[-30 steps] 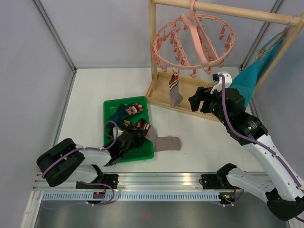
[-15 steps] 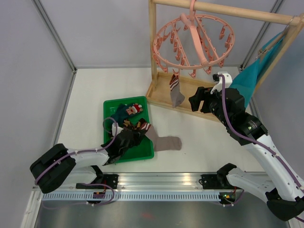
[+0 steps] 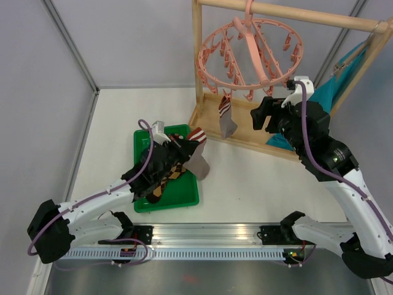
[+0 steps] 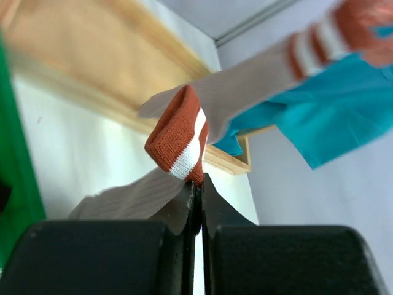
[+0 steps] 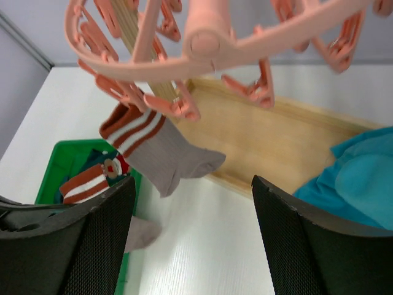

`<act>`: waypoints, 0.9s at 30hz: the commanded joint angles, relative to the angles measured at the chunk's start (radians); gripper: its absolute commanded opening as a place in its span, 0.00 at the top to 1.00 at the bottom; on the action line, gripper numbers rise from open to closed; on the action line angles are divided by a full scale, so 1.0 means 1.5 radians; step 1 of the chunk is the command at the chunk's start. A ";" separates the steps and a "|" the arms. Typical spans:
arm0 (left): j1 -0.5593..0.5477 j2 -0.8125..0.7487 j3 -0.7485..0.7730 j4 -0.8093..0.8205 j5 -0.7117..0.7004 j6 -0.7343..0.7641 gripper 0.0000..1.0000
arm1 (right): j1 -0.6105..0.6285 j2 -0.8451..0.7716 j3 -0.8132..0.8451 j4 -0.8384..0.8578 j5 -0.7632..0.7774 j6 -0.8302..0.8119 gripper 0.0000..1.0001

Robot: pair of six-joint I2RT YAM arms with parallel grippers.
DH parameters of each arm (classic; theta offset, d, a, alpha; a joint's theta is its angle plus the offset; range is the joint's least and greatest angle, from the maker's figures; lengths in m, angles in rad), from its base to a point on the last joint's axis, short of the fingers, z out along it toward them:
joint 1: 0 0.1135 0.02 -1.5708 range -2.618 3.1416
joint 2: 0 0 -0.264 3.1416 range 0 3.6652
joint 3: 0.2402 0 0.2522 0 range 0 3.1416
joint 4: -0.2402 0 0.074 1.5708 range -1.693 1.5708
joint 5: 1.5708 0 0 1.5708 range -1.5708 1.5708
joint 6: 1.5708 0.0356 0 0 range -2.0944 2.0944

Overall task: Clip the socks to the hanger
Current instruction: Pick up the sock from the bin, then open the clamp at the hanger.

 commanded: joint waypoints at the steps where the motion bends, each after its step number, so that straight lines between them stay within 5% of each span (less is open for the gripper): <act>1: -0.015 0.007 0.093 0.002 0.076 0.218 0.98 | 0.004 0.030 0.087 -0.016 0.037 -0.035 0.17; 13: -0.071 0.048 0.274 -0.127 0.200 0.346 0.98 | 0.003 0.082 0.128 -0.005 -0.089 -0.136 0.20; 27: -0.082 0.048 0.308 -0.138 0.233 0.365 0.98 | 0.003 0.087 0.025 0.113 -0.101 -0.221 0.24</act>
